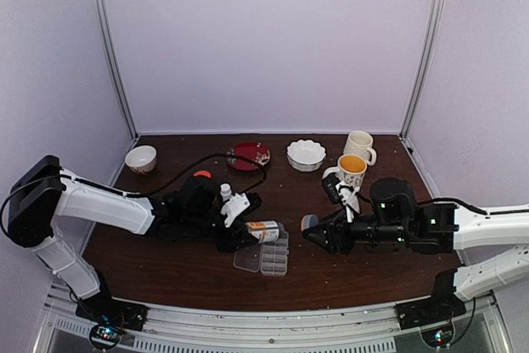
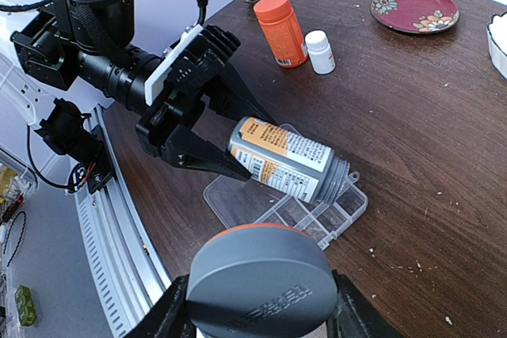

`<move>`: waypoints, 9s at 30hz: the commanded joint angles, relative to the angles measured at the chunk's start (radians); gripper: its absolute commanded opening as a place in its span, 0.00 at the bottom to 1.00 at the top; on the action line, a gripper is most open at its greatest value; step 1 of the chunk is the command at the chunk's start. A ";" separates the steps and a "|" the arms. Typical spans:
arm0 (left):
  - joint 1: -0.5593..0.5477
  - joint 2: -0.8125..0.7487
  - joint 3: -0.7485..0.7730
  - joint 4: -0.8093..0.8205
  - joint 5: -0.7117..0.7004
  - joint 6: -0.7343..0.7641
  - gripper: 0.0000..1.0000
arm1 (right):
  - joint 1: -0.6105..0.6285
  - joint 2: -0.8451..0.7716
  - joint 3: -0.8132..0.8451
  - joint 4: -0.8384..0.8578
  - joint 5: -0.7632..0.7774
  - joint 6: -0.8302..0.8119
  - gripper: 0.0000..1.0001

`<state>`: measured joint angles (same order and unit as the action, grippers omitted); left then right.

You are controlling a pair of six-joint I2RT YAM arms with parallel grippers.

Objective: Sort the pills into containers
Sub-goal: Pour the pill into the compartment of the pill container.

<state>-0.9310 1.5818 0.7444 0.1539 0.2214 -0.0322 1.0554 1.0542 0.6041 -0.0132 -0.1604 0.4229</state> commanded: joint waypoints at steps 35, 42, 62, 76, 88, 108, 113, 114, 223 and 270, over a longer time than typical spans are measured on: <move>-0.035 0.006 0.003 0.130 -0.035 -0.041 0.00 | -0.005 0.003 0.029 -0.011 -0.004 0.007 0.00; -0.040 -0.004 -0.002 0.140 -0.043 -0.047 0.00 | -0.005 0.003 0.029 -0.011 -0.006 0.005 0.00; -0.042 0.024 0.084 -0.051 -0.063 -0.010 0.00 | -0.005 0.011 0.040 -0.012 -0.008 0.002 0.00; -0.042 0.008 0.008 0.069 -0.059 -0.040 0.00 | -0.005 0.011 0.039 -0.012 -0.007 0.003 0.00; -0.043 0.000 0.040 0.027 -0.029 -0.044 0.00 | -0.005 0.001 0.029 -0.013 -0.008 0.010 0.00; -0.036 -0.117 -0.086 0.106 -0.088 -0.045 0.00 | -0.005 0.003 0.033 -0.015 -0.008 0.008 0.00; -0.018 -0.123 -0.098 0.090 -0.084 -0.049 0.00 | -0.005 0.011 0.035 -0.008 -0.016 0.013 0.00; -0.016 -0.124 -0.100 0.091 -0.084 -0.049 0.00 | -0.005 0.013 0.036 -0.008 -0.016 0.012 0.00; -0.028 -0.042 0.065 -0.118 -0.078 -0.113 0.00 | -0.006 0.035 0.040 -0.009 -0.017 0.014 0.00; -0.052 -0.072 0.131 -0.238 -0.163 -0.118 0.00 | -0.014 0.021 0.037 -0.013 -0.016 0.002 0.00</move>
<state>-0.9775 1.5429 0.8333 -0.0803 0.0731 -0.1585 1.0473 1.0828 0.6327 -0.0345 -0.1791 0.4259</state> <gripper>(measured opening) 0.512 0.507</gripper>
